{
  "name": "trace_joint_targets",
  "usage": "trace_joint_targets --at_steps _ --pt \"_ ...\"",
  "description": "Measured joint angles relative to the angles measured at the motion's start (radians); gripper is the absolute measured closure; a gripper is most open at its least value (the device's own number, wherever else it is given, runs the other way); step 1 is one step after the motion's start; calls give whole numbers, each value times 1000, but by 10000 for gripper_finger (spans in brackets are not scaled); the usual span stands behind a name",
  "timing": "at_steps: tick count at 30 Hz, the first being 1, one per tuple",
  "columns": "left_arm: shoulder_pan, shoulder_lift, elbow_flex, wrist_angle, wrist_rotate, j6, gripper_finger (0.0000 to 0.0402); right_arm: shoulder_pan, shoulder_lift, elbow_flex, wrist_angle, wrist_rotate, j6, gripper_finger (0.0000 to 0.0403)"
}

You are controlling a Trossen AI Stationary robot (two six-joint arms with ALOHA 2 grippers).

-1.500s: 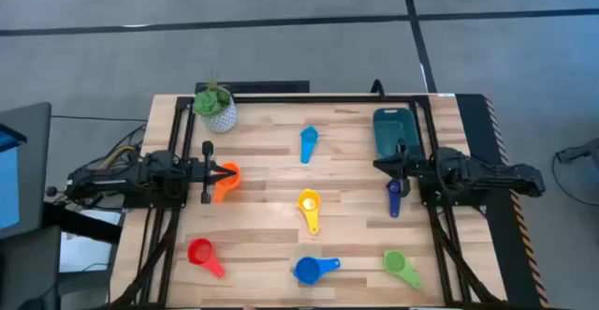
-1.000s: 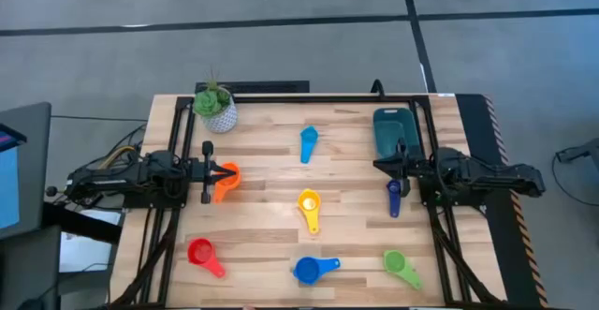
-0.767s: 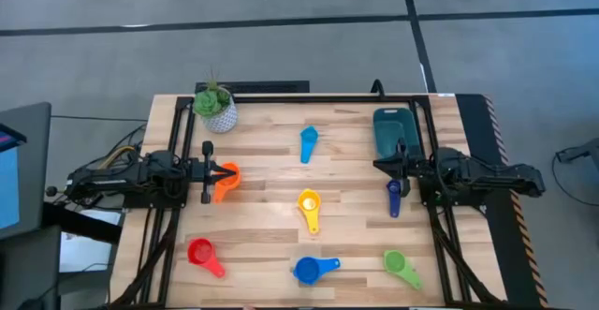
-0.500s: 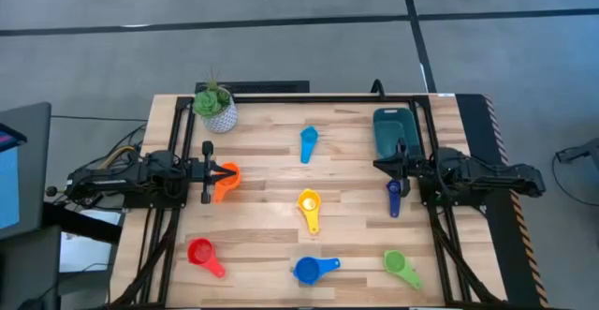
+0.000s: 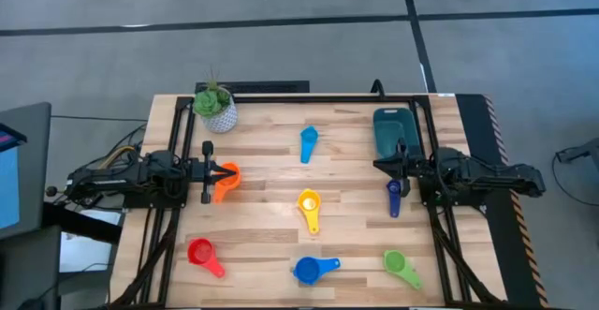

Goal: Nest measuring cups in basket

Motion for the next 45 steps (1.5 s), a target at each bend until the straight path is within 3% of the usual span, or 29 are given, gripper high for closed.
trace_joint_targets --at_steps 23,29,36,45 --pt "0 0 0 2 -5 62 401 -3 0 0 10 2 -3 343" --pt "0 0 0 5 -21 51 401 -21 1 0 39 159 42 343" --pt "0 0 0 3 -10 -71 401 -28 6 0 44 245 162 343" --pt "0 6 -6 22 -40 -178 401 -28 174 0 256 303 221 342"
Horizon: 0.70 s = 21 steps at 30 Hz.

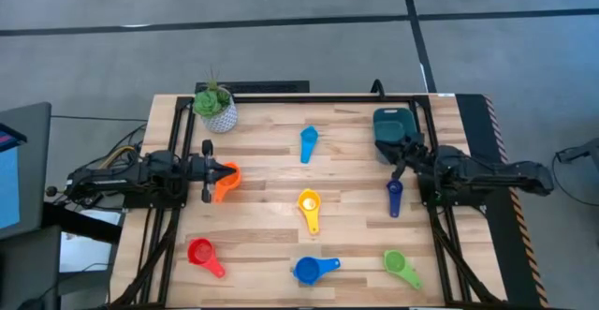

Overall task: Nest measuring cups in basket
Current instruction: Stack the red measuring cup into the orange measuring cup

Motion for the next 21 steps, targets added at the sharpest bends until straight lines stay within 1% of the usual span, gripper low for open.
trace_joint_targets --at_steps 2,5,9,13,15,18,21 --pt "0 6 0 1 -10 -24 399 0 64 0 64 0 0 342" --pt "0 23 0 10 -61 -49 384 0 177 4 175 17 3 342" --pt "0 57 0 18 -95 -85 345 2 342 51 209 16 -5 342" --pt "-6 121 1 25 -89 -172 304 2 510 96 260 12 -32 342" --pt "-25 164 2 54 -93 -222 291 7 584 118 290 -1 -55 342" --pt "-71 235 2 112 -107 -284 286 32 676 150 366 -11 -103 342" --pt "-137 303 3 184 -169 -322 286 64 749 176 424 -12 -131 342"
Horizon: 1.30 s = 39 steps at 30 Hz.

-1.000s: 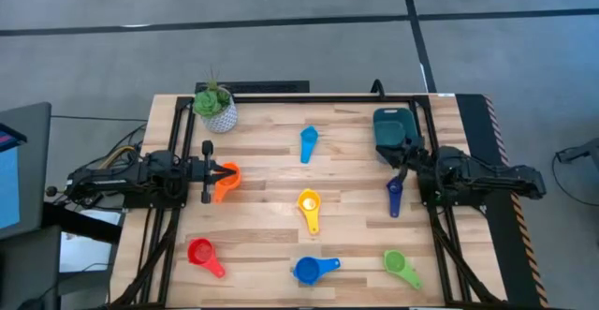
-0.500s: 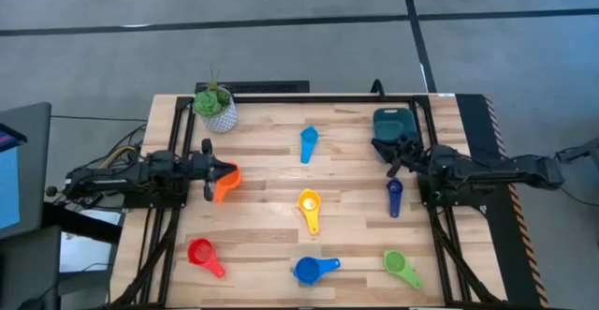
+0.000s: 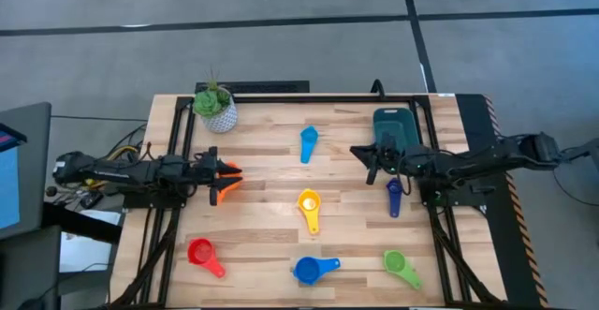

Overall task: Nest measuring cups in basket
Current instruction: Stack the red measuring cup into the orange measuring cup

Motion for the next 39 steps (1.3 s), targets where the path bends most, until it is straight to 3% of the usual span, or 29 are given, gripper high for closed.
trace_joint_targets --at_steps 7,12,16,22,29,34,39 --pt "-176 145 128 -12 -212 0 285 77 150 96 50 28 -2 342" --pt "-281 264 264 -153 -351 4 285 155 284 178 48 78 -3 342" --pt "-327 348 337 -270 -407 -96 285 220 398 251 48 146 -3 342" --pt "-376 424 410 -437 -410 -315 285 270 557 380 47 201 -3 342" --pt "-425 438 471 -681 -334 -584 285 269 685 528 48 230 -3 342" --pt "-465 438 476 -688 -273 -687 285 272 759 625 53 219 -3 342" --pt "-528 456 476 -639 -207 -692 285 272 828 684 48 208 -14 342"
